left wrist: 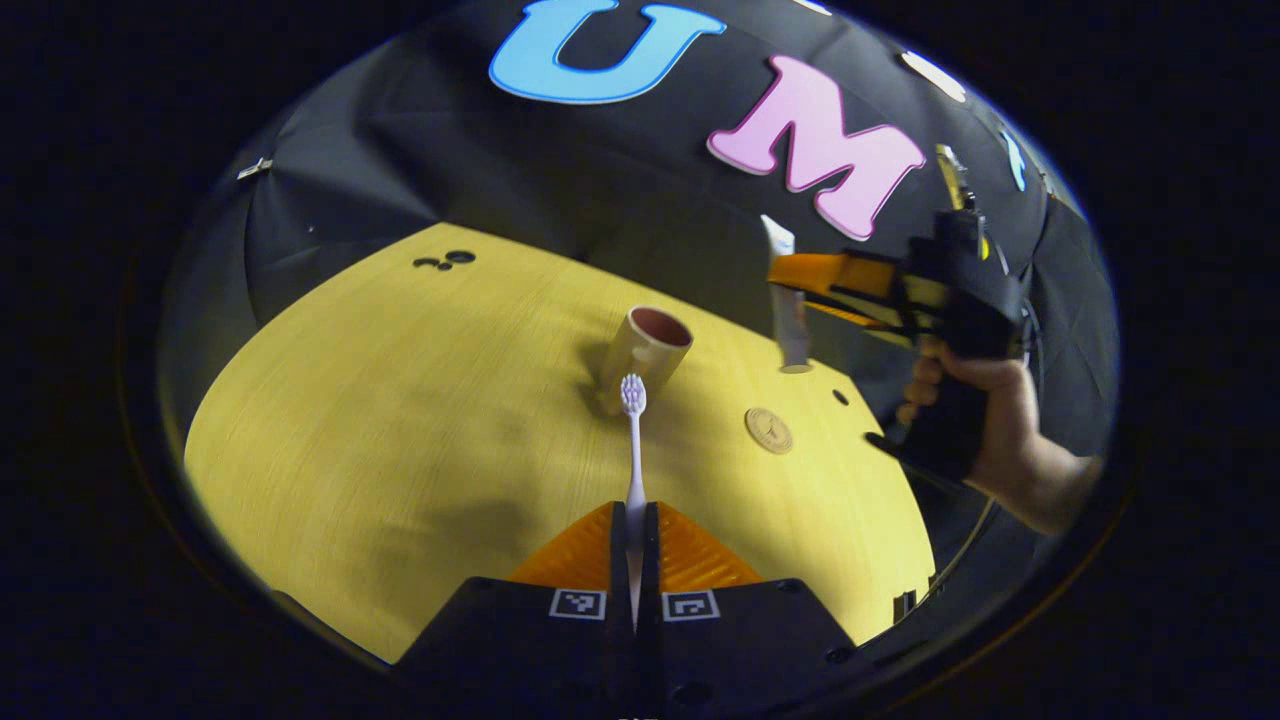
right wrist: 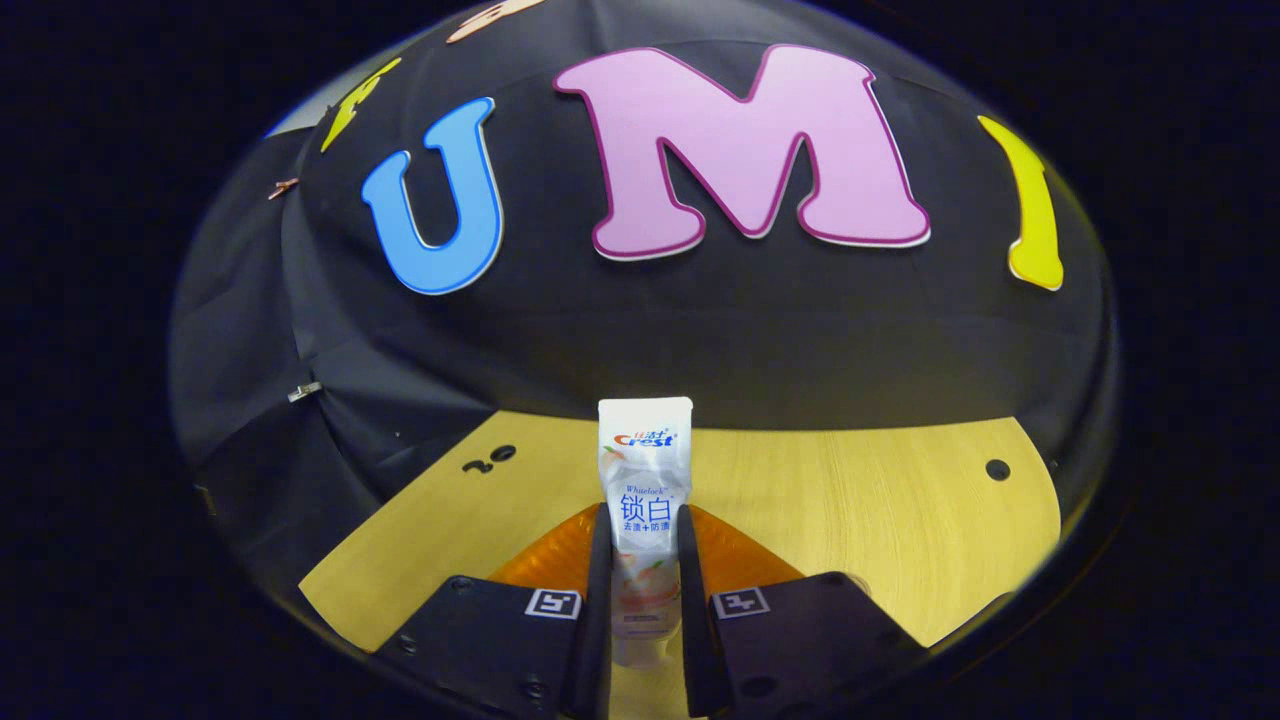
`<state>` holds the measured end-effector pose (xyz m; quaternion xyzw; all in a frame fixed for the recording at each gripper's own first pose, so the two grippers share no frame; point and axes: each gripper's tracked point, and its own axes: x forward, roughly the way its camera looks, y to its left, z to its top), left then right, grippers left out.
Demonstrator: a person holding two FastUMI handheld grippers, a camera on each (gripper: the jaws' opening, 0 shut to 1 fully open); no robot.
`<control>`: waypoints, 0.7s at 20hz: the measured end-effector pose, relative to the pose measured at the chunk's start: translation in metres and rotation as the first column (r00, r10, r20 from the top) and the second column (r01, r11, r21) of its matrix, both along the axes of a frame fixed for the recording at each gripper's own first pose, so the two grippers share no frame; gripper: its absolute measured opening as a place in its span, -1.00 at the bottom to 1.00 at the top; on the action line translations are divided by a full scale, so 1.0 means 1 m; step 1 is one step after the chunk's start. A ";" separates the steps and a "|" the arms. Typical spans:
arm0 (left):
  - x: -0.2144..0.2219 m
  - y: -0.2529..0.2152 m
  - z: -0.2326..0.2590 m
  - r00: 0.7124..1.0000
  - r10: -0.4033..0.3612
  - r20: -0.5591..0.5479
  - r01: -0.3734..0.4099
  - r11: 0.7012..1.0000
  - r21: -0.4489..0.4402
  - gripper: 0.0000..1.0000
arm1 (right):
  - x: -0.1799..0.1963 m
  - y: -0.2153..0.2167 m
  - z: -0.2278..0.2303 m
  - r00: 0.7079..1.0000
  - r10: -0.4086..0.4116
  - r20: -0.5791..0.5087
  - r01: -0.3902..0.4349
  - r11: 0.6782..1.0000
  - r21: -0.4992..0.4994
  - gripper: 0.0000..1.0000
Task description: Put the toothbrush and toothpaste on the desktop into the cup, then pick up the cup and place it on the coaster on the desktop.
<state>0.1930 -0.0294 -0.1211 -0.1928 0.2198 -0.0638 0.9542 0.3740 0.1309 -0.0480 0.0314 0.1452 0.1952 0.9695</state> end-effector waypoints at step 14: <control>-0.009 0.023 0.032 0.991 -0.011 0.135 0.034 0.985 -0.169 -0.88 | 0.069 0.056 -0.031 0.994 -0.038 0.104 0.024 0.991 0.134 -0.36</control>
